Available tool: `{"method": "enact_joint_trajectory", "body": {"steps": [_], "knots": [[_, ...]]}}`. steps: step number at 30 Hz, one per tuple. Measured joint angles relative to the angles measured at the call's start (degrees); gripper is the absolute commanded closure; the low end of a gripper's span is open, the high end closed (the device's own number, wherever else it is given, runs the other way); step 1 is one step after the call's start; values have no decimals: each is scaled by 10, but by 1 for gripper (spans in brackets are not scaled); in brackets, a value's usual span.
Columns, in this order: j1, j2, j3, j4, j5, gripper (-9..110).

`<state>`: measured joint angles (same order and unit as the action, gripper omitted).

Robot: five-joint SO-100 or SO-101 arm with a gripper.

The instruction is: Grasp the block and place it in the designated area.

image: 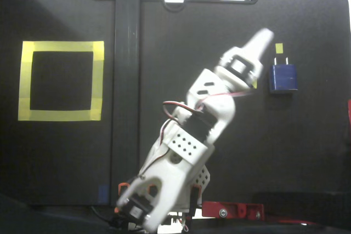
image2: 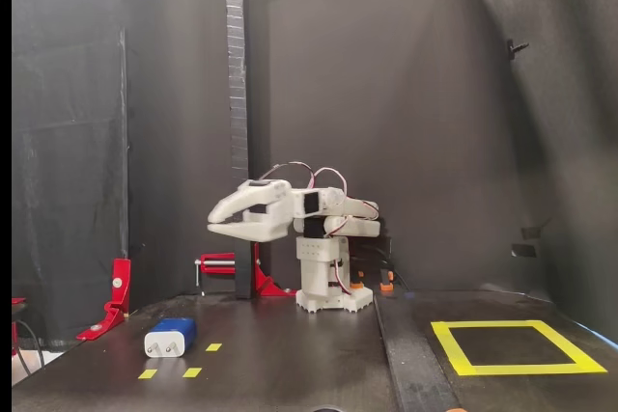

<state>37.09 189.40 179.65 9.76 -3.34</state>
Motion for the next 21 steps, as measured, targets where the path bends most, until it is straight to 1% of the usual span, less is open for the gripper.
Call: {"method": "enact_joint_trajectory", "body": {"steps": [9, 18, 21], "knots": [[122, 0, 0, -4, 0, 102], [135, 0, 0, -4, 0, 102], [135, -11, 0, -31, 0, 102]]}}
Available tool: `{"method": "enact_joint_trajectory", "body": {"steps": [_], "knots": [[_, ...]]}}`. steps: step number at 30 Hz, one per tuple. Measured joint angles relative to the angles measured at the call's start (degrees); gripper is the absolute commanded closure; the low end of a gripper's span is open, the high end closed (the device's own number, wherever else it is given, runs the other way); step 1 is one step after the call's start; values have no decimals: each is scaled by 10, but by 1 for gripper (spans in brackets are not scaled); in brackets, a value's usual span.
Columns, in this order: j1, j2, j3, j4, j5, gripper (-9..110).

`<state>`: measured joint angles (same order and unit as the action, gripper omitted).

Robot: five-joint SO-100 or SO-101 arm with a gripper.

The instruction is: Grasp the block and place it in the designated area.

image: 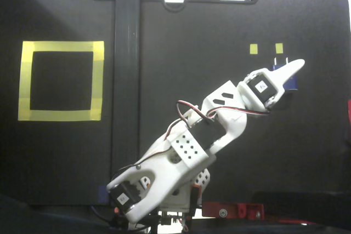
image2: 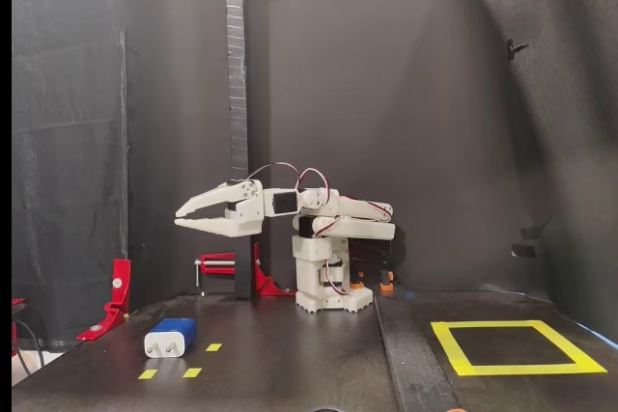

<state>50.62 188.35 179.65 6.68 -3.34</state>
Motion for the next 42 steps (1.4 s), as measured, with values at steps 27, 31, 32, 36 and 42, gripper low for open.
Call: {"method": "enact_joint_trajectory", "body": {"steps": [27, 31, 32, 36, 42], "knots": [[-43, -630, -564, 251, -22, 102], [-45, -671, -608, 324, -34, 102], [-46, -681, -620, 341, -37, 102], [-54, -737, -686, 420, -43, 102], [-54, -824, -810, 559, -70, 102]]}}
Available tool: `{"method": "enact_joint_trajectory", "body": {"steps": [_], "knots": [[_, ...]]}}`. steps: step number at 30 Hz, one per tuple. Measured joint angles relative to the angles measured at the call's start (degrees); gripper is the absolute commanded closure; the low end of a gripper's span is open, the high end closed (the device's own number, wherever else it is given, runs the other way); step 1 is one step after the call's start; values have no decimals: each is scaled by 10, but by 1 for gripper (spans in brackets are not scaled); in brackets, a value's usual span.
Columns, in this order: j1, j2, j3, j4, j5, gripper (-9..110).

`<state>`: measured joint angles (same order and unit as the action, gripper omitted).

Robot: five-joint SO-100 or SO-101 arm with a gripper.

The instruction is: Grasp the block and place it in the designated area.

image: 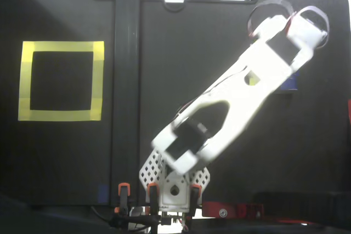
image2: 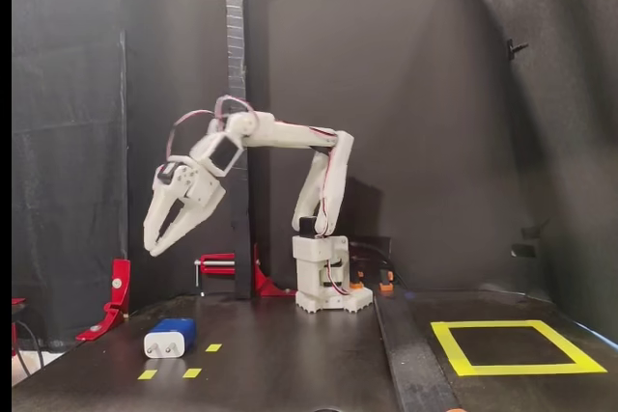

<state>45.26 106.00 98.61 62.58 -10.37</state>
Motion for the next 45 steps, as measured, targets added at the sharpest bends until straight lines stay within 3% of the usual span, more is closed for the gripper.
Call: {"method": "enact_joint_trajectory", "body": {"steps": [12, 34, 38, 45], "knots": [[11, -126, -132, 188, -98, 102], [45, -180, -156, 206, -187, 102], [48, -180, -156, 205, -258, 102], [45, -181, -156, 178, -504, 101]]}}
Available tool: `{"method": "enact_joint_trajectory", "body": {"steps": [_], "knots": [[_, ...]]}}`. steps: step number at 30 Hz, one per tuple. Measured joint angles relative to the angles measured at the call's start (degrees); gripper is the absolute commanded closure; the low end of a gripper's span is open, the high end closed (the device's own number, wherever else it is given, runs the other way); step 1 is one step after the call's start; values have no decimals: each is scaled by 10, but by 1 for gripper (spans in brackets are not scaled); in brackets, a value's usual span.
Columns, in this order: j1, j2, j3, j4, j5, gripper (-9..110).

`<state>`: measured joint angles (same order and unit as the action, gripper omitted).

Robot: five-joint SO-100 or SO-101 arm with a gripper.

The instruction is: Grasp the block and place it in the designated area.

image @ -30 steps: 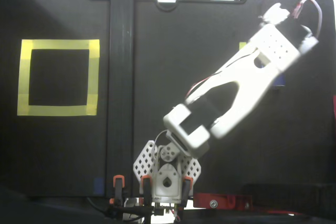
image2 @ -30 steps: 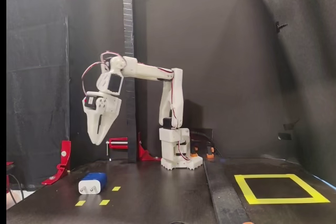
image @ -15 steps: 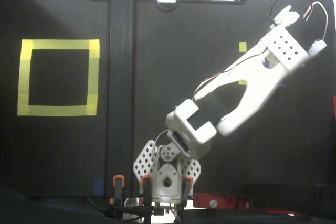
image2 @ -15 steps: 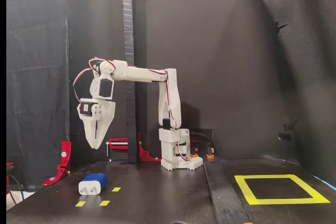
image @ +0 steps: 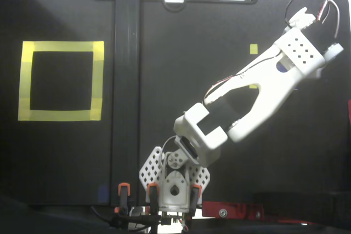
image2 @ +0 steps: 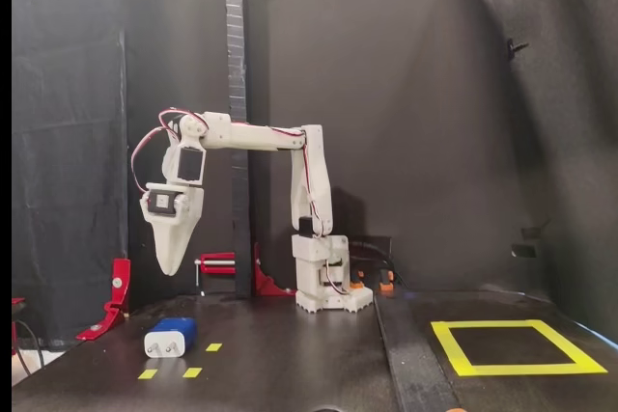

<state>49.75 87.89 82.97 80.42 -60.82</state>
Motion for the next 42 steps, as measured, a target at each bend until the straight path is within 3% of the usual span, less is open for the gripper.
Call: {"method": "enact_joint_trajectory", "body": {"steps": [10, 19, 25, 35, 40, 42], "knots": [[-5, -13, 0, 11, -460, 101], [-5, -23, 0, 32, -720, 101], [-5, -23, 0, 37, -818, 101], [-9, -23, 0, 23, -839, 98], [-6, -23, 0, 15, -839, 76], [-3, -23, 0, 11, -847, 74]]}}
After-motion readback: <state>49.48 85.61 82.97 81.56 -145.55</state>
